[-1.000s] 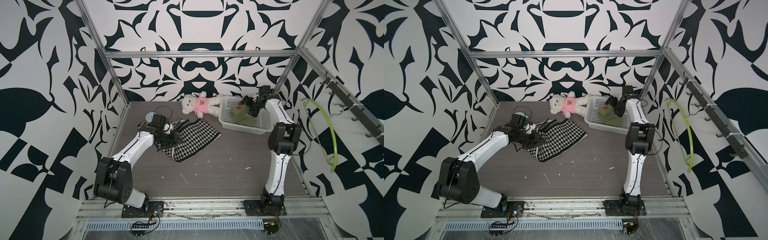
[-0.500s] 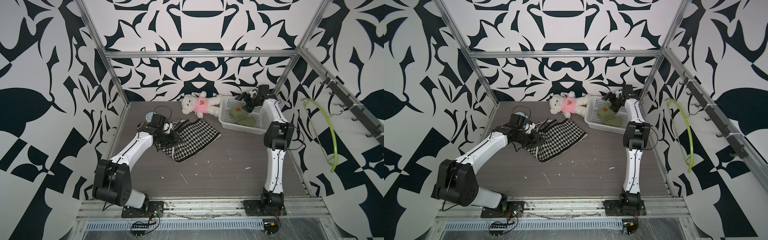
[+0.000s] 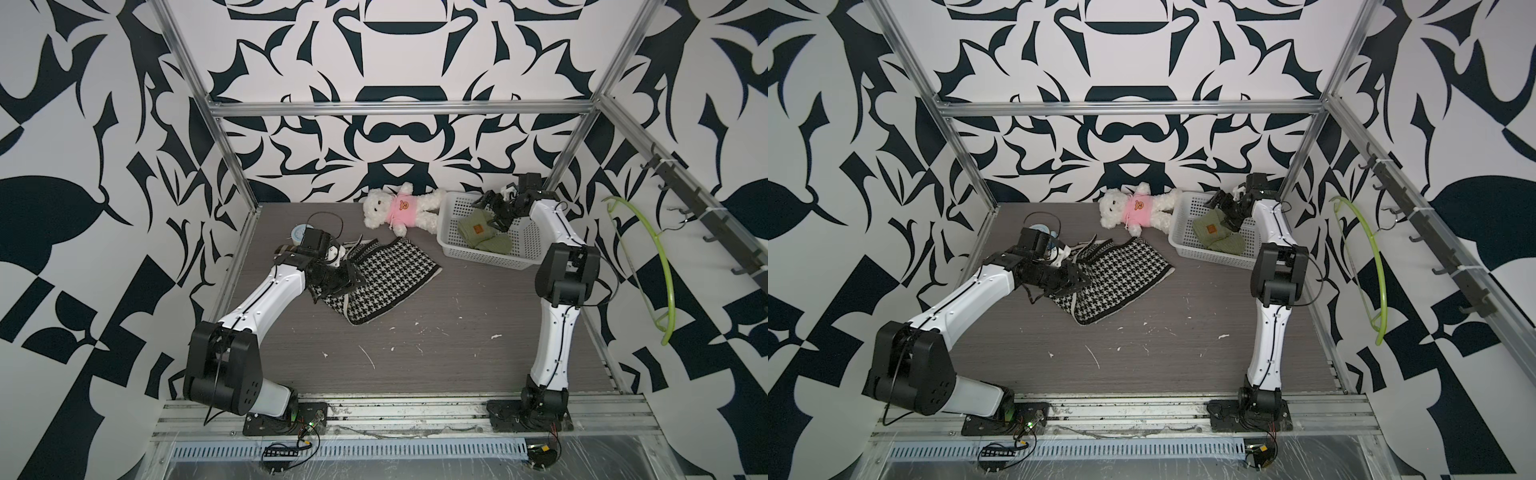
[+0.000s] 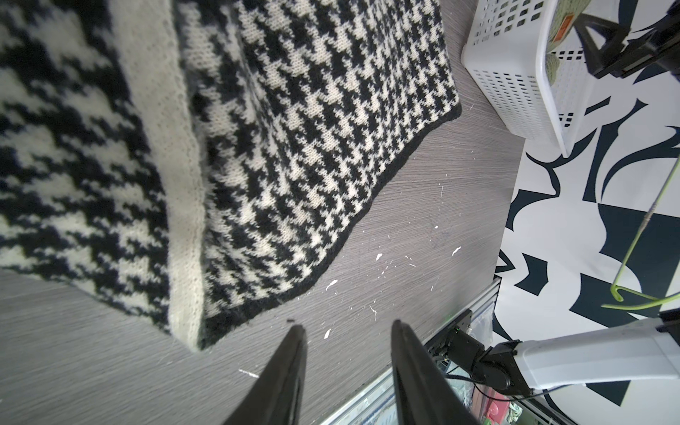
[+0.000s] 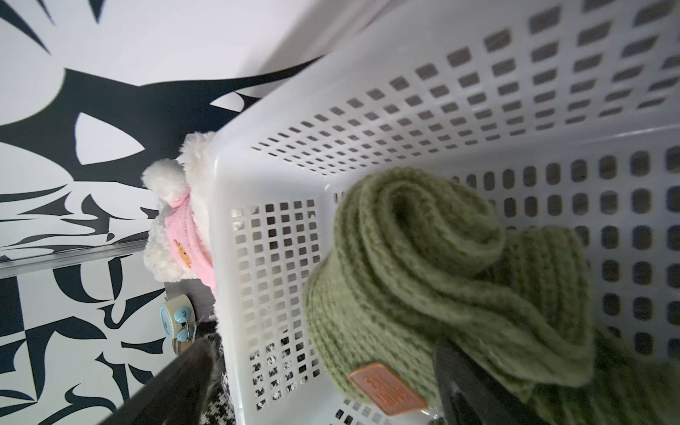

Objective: Roll up the scarf and place it into the basket
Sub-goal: Place the scarf in the basket, then move the scarf to the center of the board.

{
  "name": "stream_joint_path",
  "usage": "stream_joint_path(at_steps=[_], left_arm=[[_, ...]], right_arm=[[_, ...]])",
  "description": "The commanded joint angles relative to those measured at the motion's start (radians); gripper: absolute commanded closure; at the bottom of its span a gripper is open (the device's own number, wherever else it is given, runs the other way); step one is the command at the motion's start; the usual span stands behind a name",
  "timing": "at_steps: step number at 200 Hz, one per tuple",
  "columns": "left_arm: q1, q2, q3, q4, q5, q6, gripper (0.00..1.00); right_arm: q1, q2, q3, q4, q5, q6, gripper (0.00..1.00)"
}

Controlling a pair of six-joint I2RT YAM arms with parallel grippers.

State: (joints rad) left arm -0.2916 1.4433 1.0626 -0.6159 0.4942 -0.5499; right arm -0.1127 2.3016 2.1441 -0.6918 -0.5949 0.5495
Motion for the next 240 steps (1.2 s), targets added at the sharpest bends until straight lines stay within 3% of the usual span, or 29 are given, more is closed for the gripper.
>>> stream_joint_path(at_steps=[1,14,29,40,58,81,108,140,159,188,240], left_arm=[[0.004,-0.044,-0.023,0.003,0.003,0.008,0.57],[0.005,-0.039,-0.023,0.013,-0.02,0.002,0.52],[0.008,-0.007,-0.004,0.029,-0.059,-0.004,0.27],[0.012,0.031,0.02,0.036,-0.094,-0.005,0.16],[0.039,0.101,0.067,0.029,-0.125,-0.008,0.16],[0.098,0.128,0.1,0.007,-0.167,-0.039,0.16],[0.176,0.091,0.073,0.051,-0.223,-0.087,0.18],[0.183,0.119,0.146,-0.078,-0.238,-0.046,0.17],[0.186,0.067,0.093,-0.043,-0.246,-0.067,0.17],[0.188,0.011,0.035,-0.017,-0.209,-0.072,0.17],[0.188,-0.003,-0.022,-0.015,-0.202,-0.076,0.17]], right_arm=[[-0.002,-0.098,0.004,0.017,0.024,-0.04,0.0],[0.003,-0.136,-0.023,0.029,0.019,-0.047,0.0],[0.022,-0.19,-0.061,0.029,0.03,-0.062,0.0],[0.047,-0.245,-0.103,0.034,0.056,-0.074,0.0],[0.128,-0.359,-0.186,0.045,0.118,-0.111,0.0],[0.32,-0.486,-0.31,0.095,0.21,-0.144,0.0],[0.573,-0.506,-0.383,0.1,0.3,-0.137,0.0],[0.762,-0.465,-0.453,0.126,0.422,-0.081,0.0],[0.804,-0.408,-0.503,0.128,0.511,-0.024,0.0],[0.807,-0.331,-0.554,0.178,0.525,-0.003,0.04],[0.851,-0.181,-0.472,0.129,0.562,-0.046,0.12]])
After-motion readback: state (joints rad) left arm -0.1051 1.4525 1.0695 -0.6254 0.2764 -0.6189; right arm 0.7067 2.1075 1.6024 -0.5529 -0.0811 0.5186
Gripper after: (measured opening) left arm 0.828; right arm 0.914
